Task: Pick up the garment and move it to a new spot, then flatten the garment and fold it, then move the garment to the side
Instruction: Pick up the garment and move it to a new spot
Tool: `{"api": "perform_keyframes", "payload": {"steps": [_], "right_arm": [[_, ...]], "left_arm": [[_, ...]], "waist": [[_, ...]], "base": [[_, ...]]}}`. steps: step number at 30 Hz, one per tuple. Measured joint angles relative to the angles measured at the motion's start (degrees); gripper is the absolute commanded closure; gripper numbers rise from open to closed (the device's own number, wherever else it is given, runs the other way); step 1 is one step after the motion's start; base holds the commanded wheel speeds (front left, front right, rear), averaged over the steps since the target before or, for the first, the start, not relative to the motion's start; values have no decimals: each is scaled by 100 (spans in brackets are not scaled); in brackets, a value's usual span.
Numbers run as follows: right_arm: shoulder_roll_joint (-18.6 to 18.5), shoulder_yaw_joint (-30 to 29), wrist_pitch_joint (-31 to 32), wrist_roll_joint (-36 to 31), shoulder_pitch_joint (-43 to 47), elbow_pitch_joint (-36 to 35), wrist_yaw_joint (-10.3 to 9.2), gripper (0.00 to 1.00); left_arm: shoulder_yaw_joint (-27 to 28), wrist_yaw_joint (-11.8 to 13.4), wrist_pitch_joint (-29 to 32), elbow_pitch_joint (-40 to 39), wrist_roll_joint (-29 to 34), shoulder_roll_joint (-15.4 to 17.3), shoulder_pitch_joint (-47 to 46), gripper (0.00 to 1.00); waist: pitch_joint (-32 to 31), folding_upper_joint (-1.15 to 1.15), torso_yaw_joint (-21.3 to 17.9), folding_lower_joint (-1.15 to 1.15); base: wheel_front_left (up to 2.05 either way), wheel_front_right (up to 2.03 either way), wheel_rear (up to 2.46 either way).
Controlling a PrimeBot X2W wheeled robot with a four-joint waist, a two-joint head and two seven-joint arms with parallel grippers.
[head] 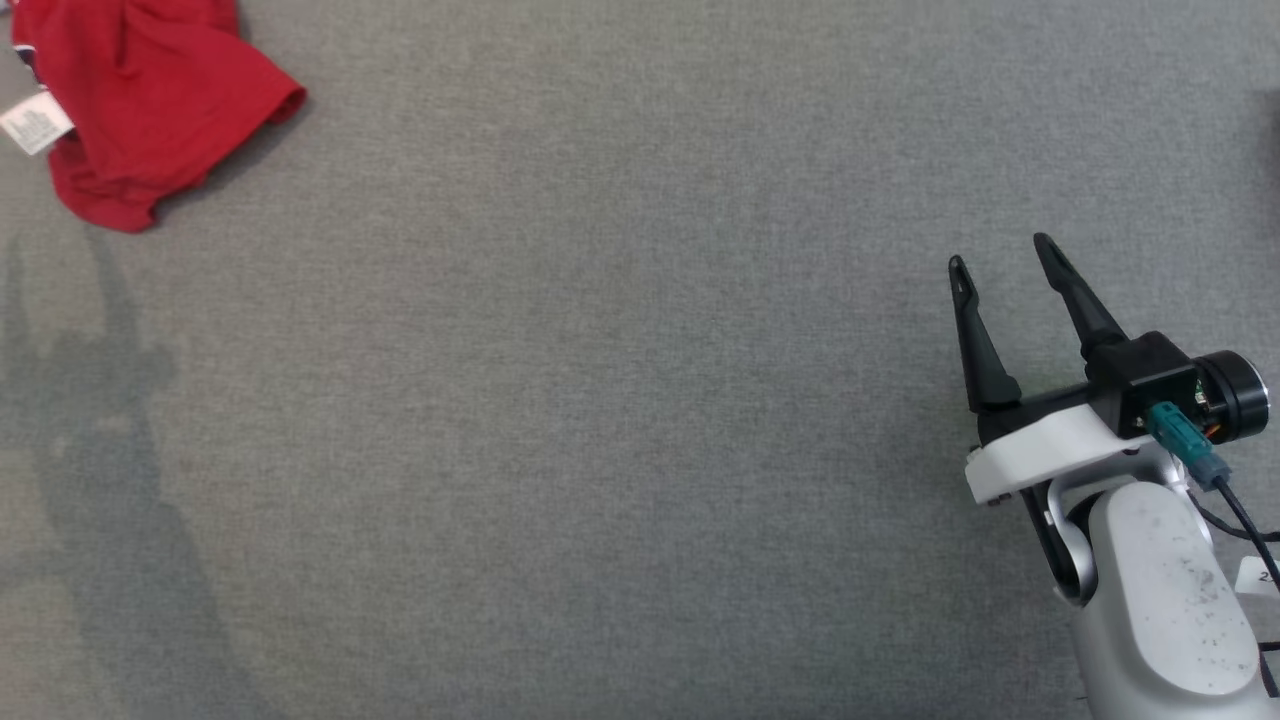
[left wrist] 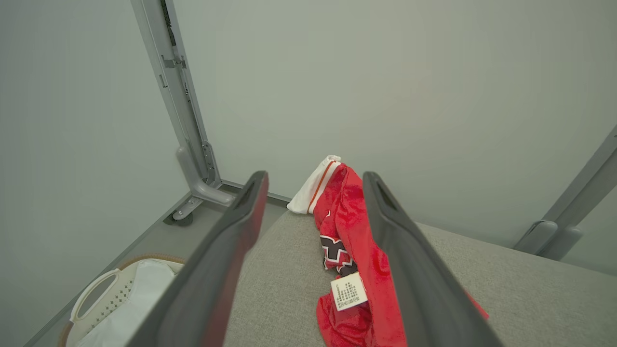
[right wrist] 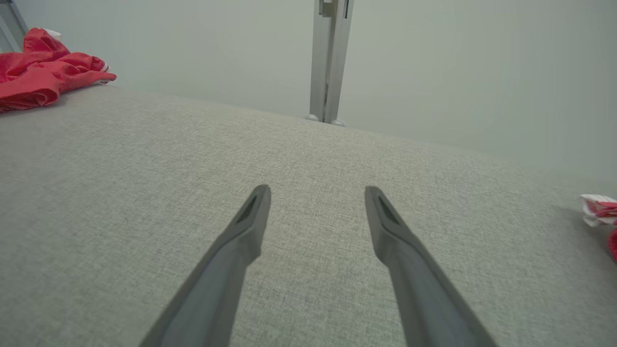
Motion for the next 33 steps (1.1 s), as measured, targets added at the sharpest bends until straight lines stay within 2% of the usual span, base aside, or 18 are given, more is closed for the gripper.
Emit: {"api": "perform_keyframes", "payload": {"steps": [7, 17, 18, 22, 27, 33], "right_arm": [[1, -70, 108, -112, -54, -439, 0, 0], [2, -57, 154, -90, -64, -542, 0, 0], [2, -57, 151, -76, -64, -539, 0, 0], [2, -55, 118, -45, -71, -512, 0, 0], [2, -69, 69, -5, -83, -401, 0, 0], [1, 20, -35, 164, -82, -79, 0, 0]], "left_arm": [[-489, -8, 142, 938, -448, -89, -324, 0], [-1151, -8, 176, 1479, -1078, -38, -509, 0], [-1204, -8, 163, 1521, -1104, -16, -528, 7], [-1316, -8, -89, 1622, -1285, 67, -618, 100], [-1503, -8, -445, 1693, -1352, 168, -726, 100], [-1882, -8, -806, 1593, -1365, 481, -881, 100]], "waist": [[644, 0, -213, 0], [1178, 0, -422, 0], [1195, 0, -443, 0], [1222, 0, -501, 0], [1155, 0, -511, 0], [846, 0, -537, 0]], "base": [[0, 0, 0], [0, 0, 0], [0, 0, 0], [0, 0, 0], [0, 0, 0], [0, 0, 0]]}}
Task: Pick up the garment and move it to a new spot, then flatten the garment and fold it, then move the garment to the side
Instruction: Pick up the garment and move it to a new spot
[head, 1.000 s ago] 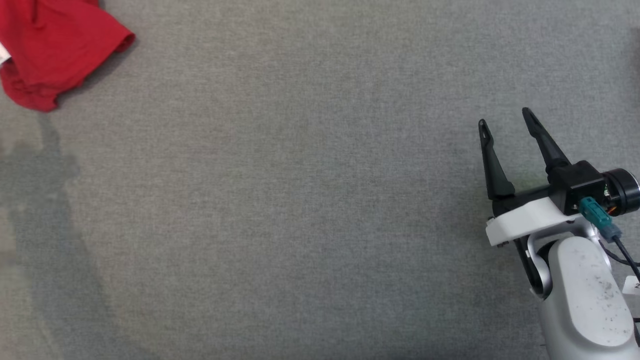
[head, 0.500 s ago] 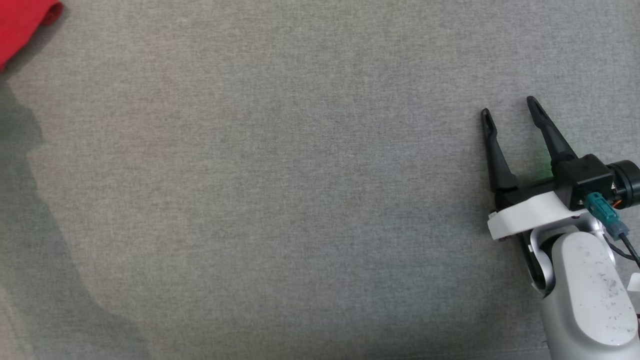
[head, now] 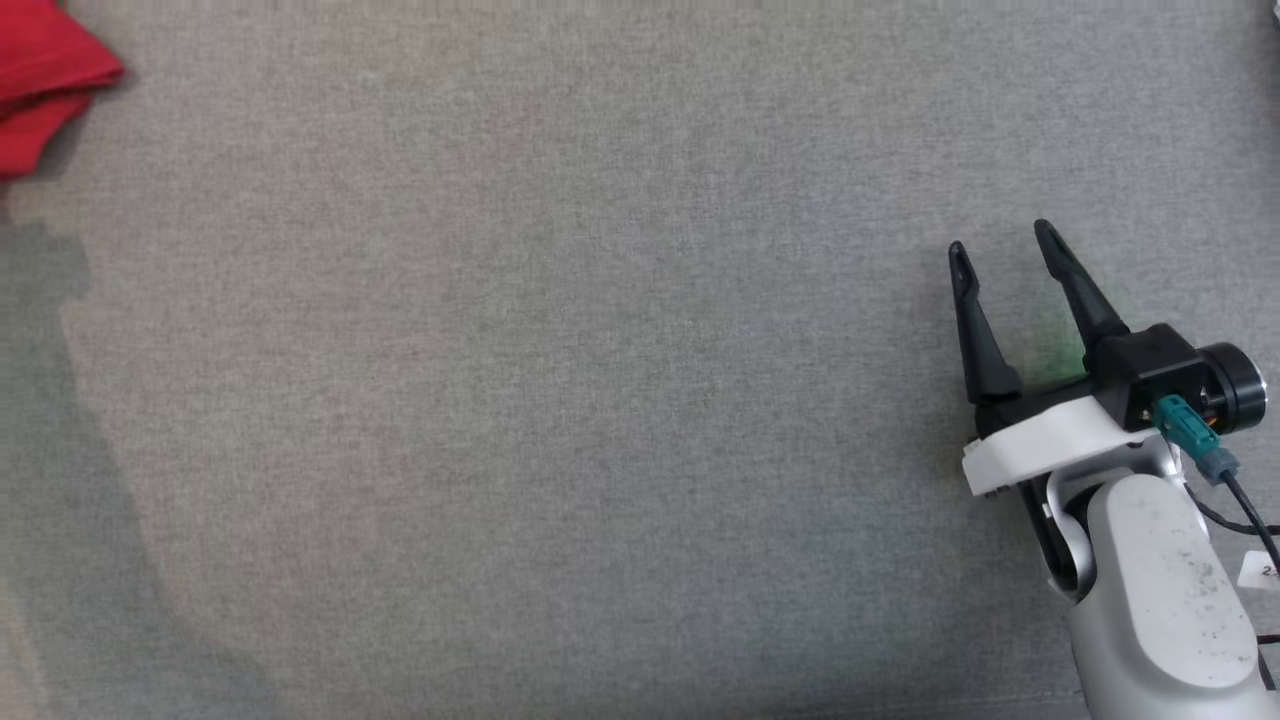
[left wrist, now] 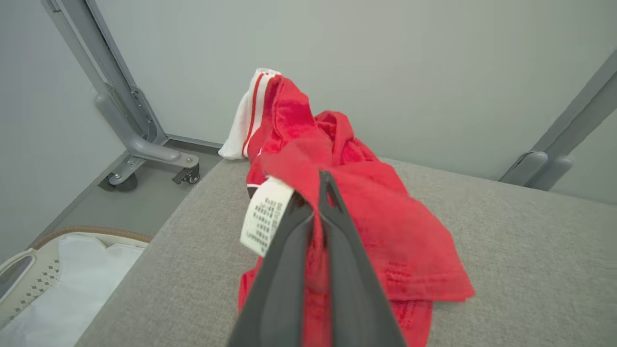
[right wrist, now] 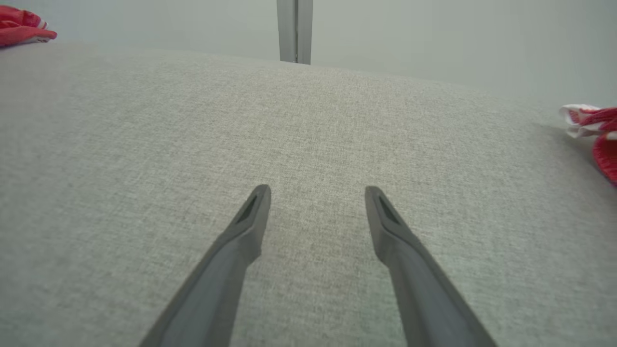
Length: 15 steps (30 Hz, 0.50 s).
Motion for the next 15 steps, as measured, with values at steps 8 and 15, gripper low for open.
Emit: {"api": "perform_keyframes", "payload": {"steps": [8, 15], "right_arm": [[0, 158, -92, 372, 27, 546, 0, 0], [1, 260, -98, 726, 285, 682, 0, 0]], "left_arm": [[-776, 0, -9, -777, 32, 398, -326, 100], [-1400, 0, 325, -1519, 138, 393, -617, 100]], "waist": [[-749, 0, -129, 0], [-1454, 0, -352, 0]], "base": [[0, 0, 0], [0, 0, 0]]}}
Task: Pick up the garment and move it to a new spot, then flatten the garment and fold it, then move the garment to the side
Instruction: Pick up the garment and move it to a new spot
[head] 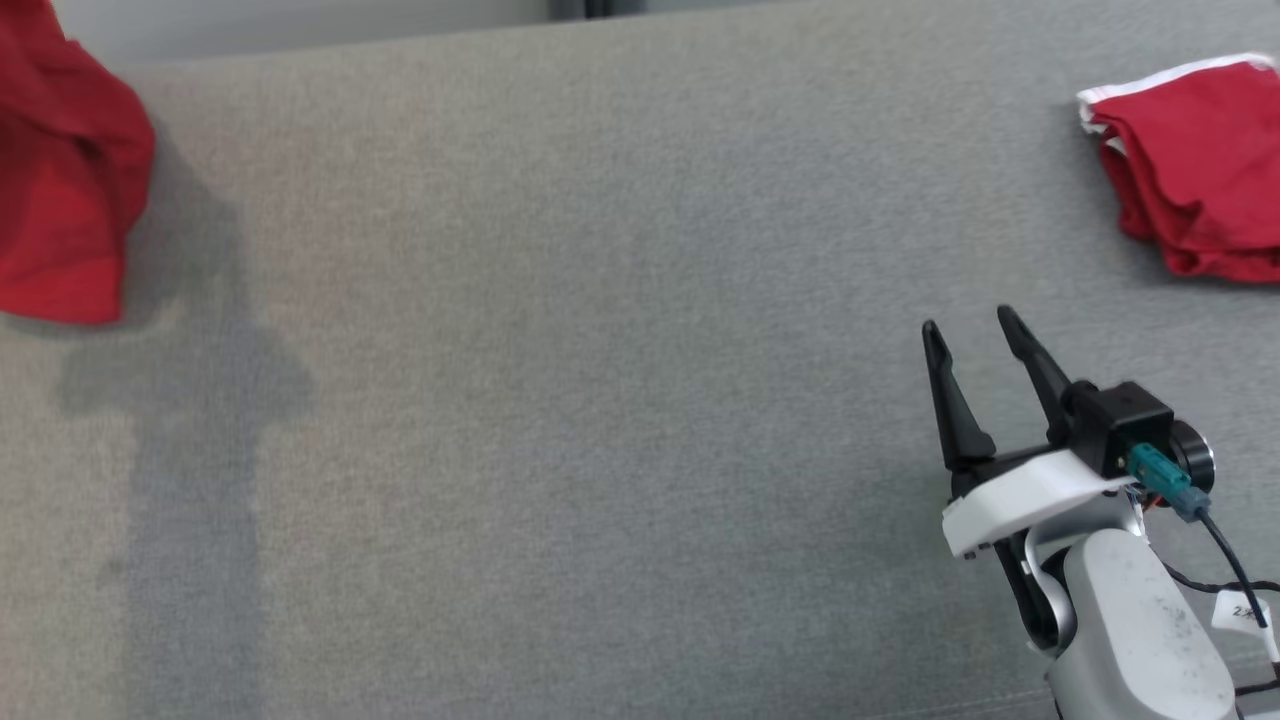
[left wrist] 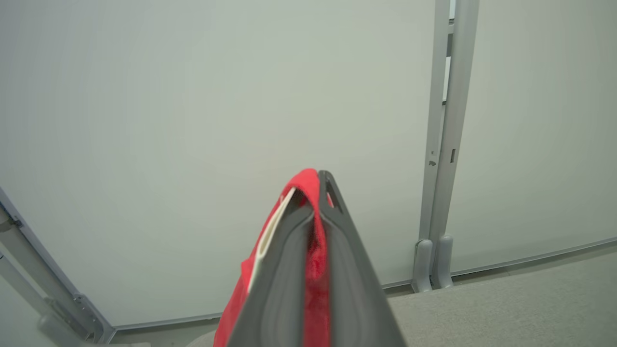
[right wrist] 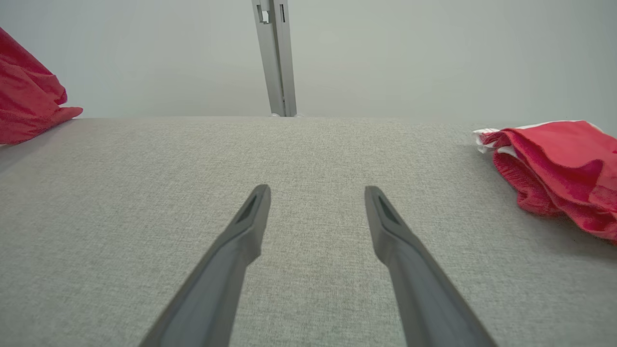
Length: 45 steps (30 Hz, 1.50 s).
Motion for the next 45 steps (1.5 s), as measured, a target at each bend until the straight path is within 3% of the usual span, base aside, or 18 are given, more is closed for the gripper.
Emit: {"api": "perform_keyframes", "payload": {"steps": [11, 22, 31, 37, 44, 45], "right_arm": [[-1, -93, 0, 220, 294, 52, 0, 0], [-3, -392, 0, 214, 312, 21, 0, 0], [-1, -417, 0, 269, 311, -49, 0, 0], [-1, -396, 0, 311, 281, -82, 0, 0], [-2, -310, -1, 310, 237, -96, 0, 0], [-1, -296, 0, 309, 233, -94, 0, 0]], "left_arm": [[-1001, 0, 305, -1332, -42, -894, -598, 100], [-1396, -1, 131, -2047, -920, -1599, -784, 100], [-1422, 101, -53, -1244, -1228, -1336, 105, 100], [-1241, 293, -375, -144, -1396, -982, 920, 100], [-1045, 470, -761, 856, -1563, -849, 1449, 100], [-1035, 466, -784, 938, -1580, -844, 1483, 91]], "waist": [[-730, 0, -604, 0], [-937, 0, -982, 0], [-712, 0, -1014, 0], [-471, 0, -996, 0], [-207, 0, -948, 0], [-182, 0, -938, 0]], "base": [[0, 0, 0], [0, 0, 0], [0, 0, 0], [0, 0, 0], [0, 0, 0], [0, 0, 0]]}}
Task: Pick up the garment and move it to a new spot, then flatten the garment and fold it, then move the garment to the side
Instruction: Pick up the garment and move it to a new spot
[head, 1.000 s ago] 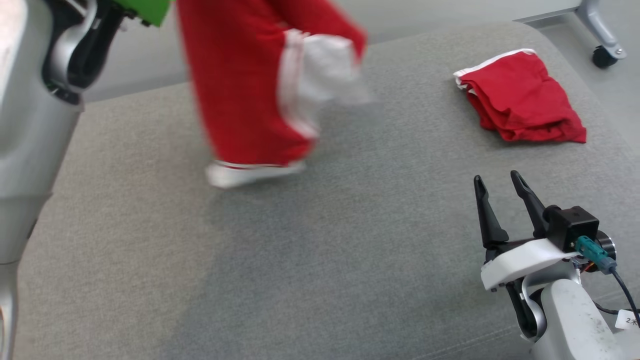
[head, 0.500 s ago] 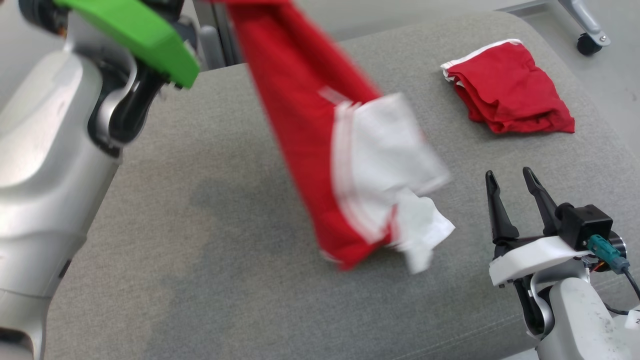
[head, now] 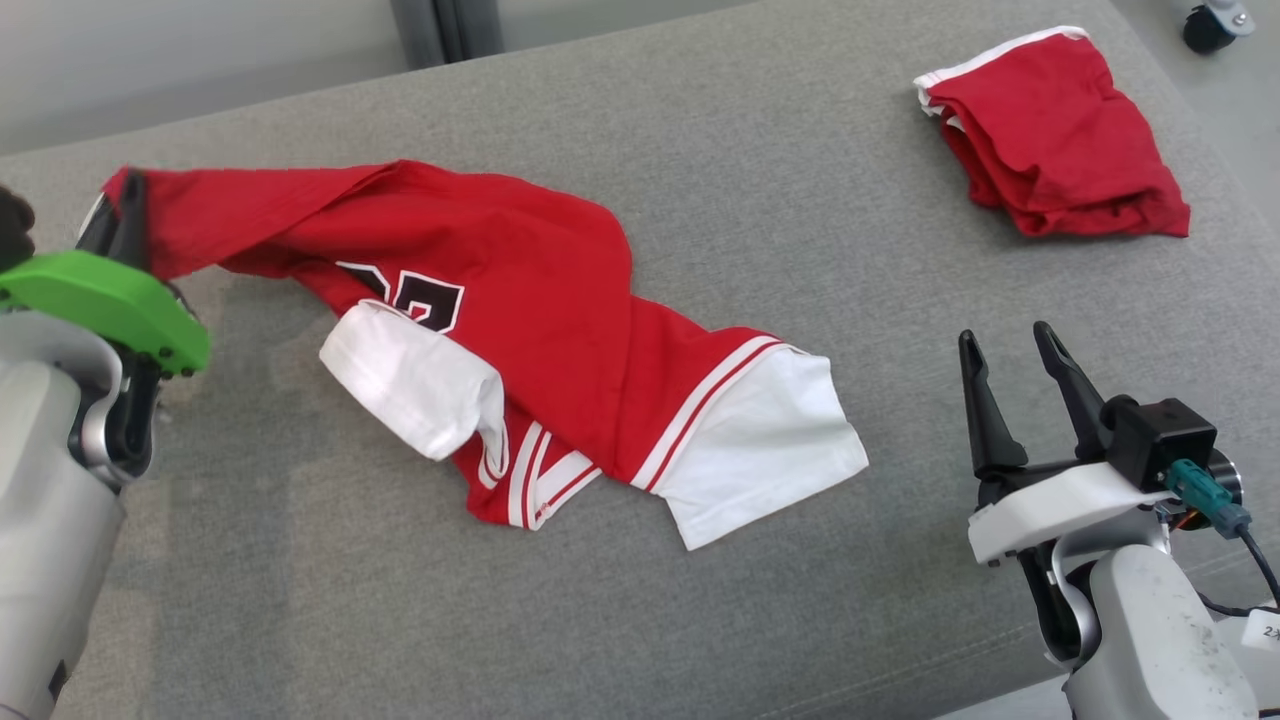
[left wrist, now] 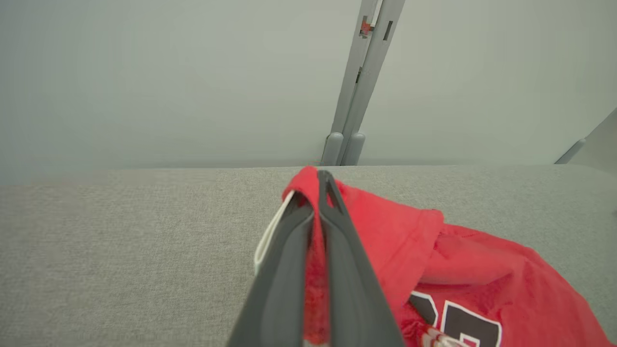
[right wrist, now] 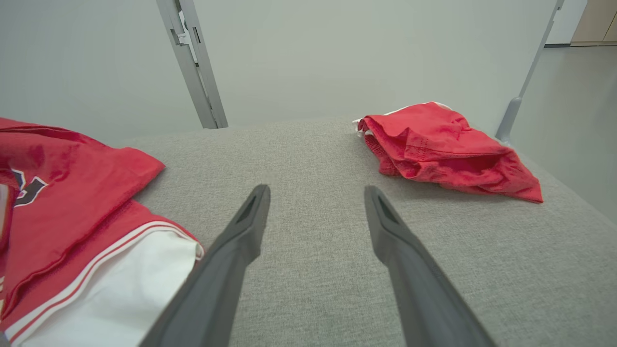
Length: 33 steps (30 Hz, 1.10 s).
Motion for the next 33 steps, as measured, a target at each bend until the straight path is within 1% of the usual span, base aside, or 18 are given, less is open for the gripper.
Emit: {"api": "perform_keyframes", "payload": {"steps": [1, 2, 3, 9, 13, 18, 21, 24, 26, 30, 31, 33], "right_arm": [[0, 18, 0, -1, -8, 0, 0, 0], [0, 25, -1, -8, -18, 0, 0, 0], [0, 31, 0, -9, -23, 1, 0, 0], [1, 71, 0, -77, -24, 18, 0, 0], [1, 76, -1, -119, 19, 41, 0, 0], [1, 56, 0, -194, 185, 104, 0, 0], [1, 25, 0, -208, 272, 130, 0, 0], [0, 22, 0, -227, 348, 151, 0, 0], [2, 32, 0, -249, 417, 167, 0, 0], [1, 38, -1, -249, 545, 198, 0, 0], [1, 43, -1, -249, 581, 208, 0, 0], [1, 59, 0, -249, 665, 219, 0, 0]], "left_arm": [[3, -27, -34, 98, -3, 11, 24, 57], [5, -42, -92, 164, -2, 15, 37, 20], [7, -75, -134, 204, 4, 11, 46, 0], [-85, -234, -342, 339, 241, -147, 219, 0], [-26, -298, -386, 145, 407, -288, 472, 0], [515, -281, -407, -582, 857, -439, 1126, 0], [894, -272, -408, -1054, 1267, -520, 1674, 0], [1199, -223, -415, -1475, 1651, -669, 2157, 0], [1515, -170, -415, -1789, 1897, -825, 2599, 0], [1897, -121, -415, -2210, 2293, -1087, 3268, 0], [2026, -108, -415, -2328, 2460, -1190, 3485, 0], [2279, -83, -415, -2529, 2583, -1402, 3823, 0]], "waist": [[27, 0, 13, 0], [48, 0, 29, 0], [60, 0, 45, 0], [27, 0, 173, 0], [-104, 0, 238, 0], [-350, 0, 358, 0], [-523, 0, 443, 0], [-672, 0, 517, 0], [-800, 0, 577, 0], [-994, 0, 652, 0], [-1058, 0, 677, 0], [-1157, 0, 714, 0]], "base": [[0, 0, 0], [0, 0, 0], [0, 0, 0], [0, 0, 0], [0, 0, 0], [0, 0, 0], [0, 0, 0], [0, 0, 0], [0, 0, 0], [0, 0, 0], [0, 0, 0], [0, 0, 0]]}}
